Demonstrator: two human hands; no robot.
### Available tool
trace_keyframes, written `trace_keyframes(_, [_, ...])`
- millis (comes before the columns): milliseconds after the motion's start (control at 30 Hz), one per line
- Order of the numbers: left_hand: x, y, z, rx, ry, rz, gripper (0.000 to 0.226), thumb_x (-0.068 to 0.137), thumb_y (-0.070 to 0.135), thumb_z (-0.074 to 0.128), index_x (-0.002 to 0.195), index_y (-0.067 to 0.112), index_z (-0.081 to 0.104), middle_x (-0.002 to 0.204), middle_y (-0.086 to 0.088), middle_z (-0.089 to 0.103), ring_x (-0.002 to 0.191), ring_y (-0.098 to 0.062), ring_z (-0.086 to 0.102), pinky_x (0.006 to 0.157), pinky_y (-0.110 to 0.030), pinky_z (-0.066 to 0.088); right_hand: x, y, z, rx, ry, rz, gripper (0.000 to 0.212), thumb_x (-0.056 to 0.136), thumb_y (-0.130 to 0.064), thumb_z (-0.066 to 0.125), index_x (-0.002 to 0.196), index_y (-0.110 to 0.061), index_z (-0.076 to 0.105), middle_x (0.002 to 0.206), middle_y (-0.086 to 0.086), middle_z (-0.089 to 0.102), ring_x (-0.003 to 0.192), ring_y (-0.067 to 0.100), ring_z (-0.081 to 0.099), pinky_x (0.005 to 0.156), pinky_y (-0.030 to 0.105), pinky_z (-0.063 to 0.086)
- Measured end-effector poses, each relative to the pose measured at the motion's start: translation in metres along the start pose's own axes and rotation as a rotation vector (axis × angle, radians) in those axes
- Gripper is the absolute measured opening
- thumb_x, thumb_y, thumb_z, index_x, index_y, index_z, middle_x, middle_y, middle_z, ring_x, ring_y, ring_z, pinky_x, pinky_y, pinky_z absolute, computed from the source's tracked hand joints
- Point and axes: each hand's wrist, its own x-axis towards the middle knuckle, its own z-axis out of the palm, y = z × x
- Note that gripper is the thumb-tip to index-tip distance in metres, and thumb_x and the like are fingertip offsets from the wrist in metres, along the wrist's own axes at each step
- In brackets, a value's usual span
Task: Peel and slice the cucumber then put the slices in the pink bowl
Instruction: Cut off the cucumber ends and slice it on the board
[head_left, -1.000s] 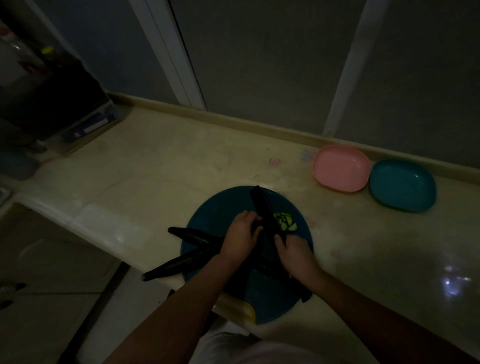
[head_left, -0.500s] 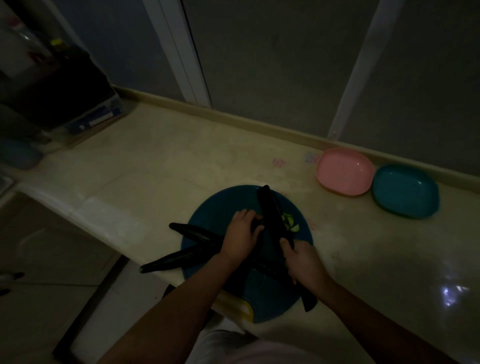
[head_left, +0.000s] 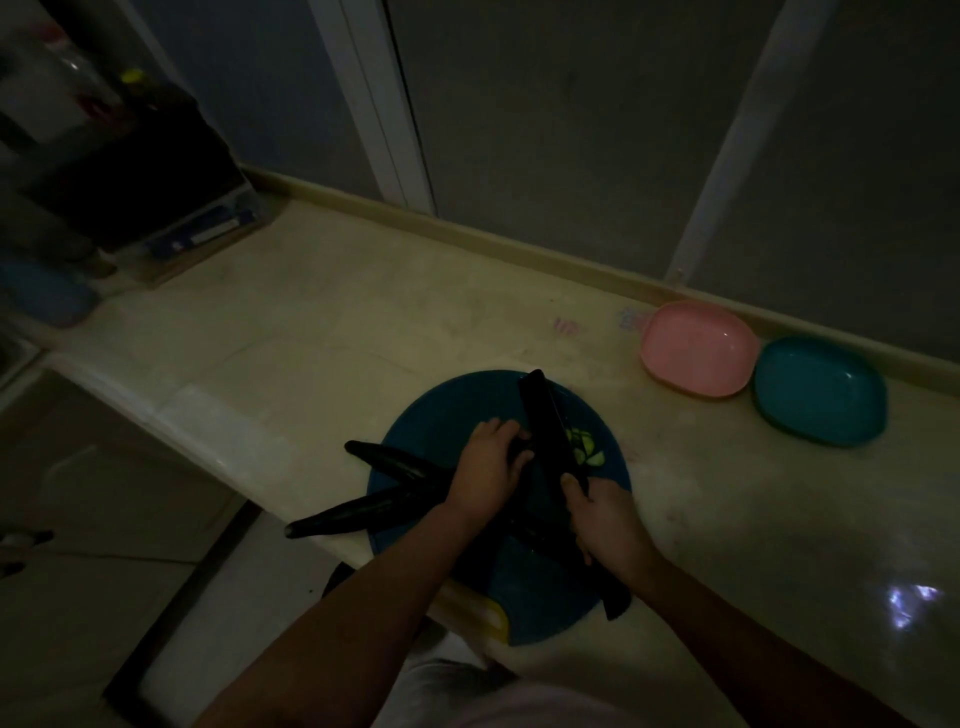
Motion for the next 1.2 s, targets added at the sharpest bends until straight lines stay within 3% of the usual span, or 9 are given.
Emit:
trace_keyframes(267, [0.001, -0.001, -0.001, -0.020, -0.023, -0.009, 0.019, 0.086, 0.014, 0.064, 0.102, 0.004, 0.062, 0.099, -0.014, 0.057, 0.095, -0.024, 0.051, 0.067, -0.017, 0.026, 0.010, -0.008, 0.010, -0.128, 0.013, 0.004, 0.048, 0.100, -0.032, 0.037, 0.057, -0.011, 0.040, 0.052, 0.005, 0.045, 0.040, 0.015, 0.044, 0.035, 0.023, 0.036])
trace_keyframes(433, [0.000, -0.004, -0.005, -0.073, -0.062, -0.015, 0.022, 0.087, 0.013, 0.063, 0.107, 0.006, 0.061, 0.104, -0.010, 0.052, 0.094, -0.019, 0.052, 0.075, -0.015, 0.034, 0.009, 0.002, 0.008, -0.153, 0.038, 0.007, 0.046, 0.099, -0.033, 0.038, 0.059, -0.012, 0.042, 0.054, 0.006, 0.047, 0.043, 0.016, 0.046, 0.040, 0.028, 0.038])
trace_keyframes(567, [0.002, -0.005, -0.007, -0.115, -0.075, -0.043, 0.021, 0.085, 0.011, 0.064, 0.105, 0.008, 0.061, 0.101, -0.005, 0.052, 0.095, -0.016, 0.051, 0.073, -0.012, 0.032, 0.003, 0.006, 0.001, -0.114, 0.013, 0.019, 0.044, 0.100, -0.032, 0.038, 0.062, -0.010, 0.044, 0.055, 0.008, 0.048, 0.037, 0.014, 0.045, 0.032, 0.022, 0.035])
trace_keyframes(700, [0.002, -0.005, -0.006, -0.115, -0.050, -0.041, 0.017, 0.084, 0.009, 0.065, 0.099, 0.004, 0.061, 0.098, -0.009, 0.056, 0.093, -0.018, 0.052, 0.069, -0.014, 0.031, 0.000, 0.003, -0.004, -0.025, 0.003, 0.031, 0.042, 0.099, -0.033, 0.038, 0.066, -0.009, 0.046, 0.056, 0.010, 0.048, 0.028, 0.007, 0.042, 0.034, 0.022, 0.034])
trace_keyframes(867, [0.002, -0.005, -0.002, -0.112, -0.040, -0.048, 0.017, 0.083, 0.010, 0.067, 0.097, 0.002, 0.061, 0.096, -0.010, 0.057, 0.092, -0.020, 0.054, 0.071, -0.017, 0.035, 0.001, 0.000, -0.004, 0.006, -0.003, 0.019, 0.042, 0.099, -0.033, 0.040, 0.066, -0.009, 0.046, 0.056, 0.012, 0.048, 0.035, 0.017, 0.044, 0.038, 0.026, 0.037])
trace_keyframes(1200, [0.002, -0.005, -0.004, -0.089, -0.038, -0.038, 0.018, 0.084, 0.012, 0.067, 0.099, 0.004, 0.061, 0.097, -0.010, 0.056, 0.091, -0.020, 0.054, 0.070, -0.021, 0.038, -0.001, 0.004, -0.001, 0.029, -0.007, 0.001, 0.043, 0.099, -0.032, 0.040, 0.062, -0.010, 0.044, 0.052, 0.009, 0.046, 0.032, 0.013, 0.042, 0.038, 0.025, 0.036])
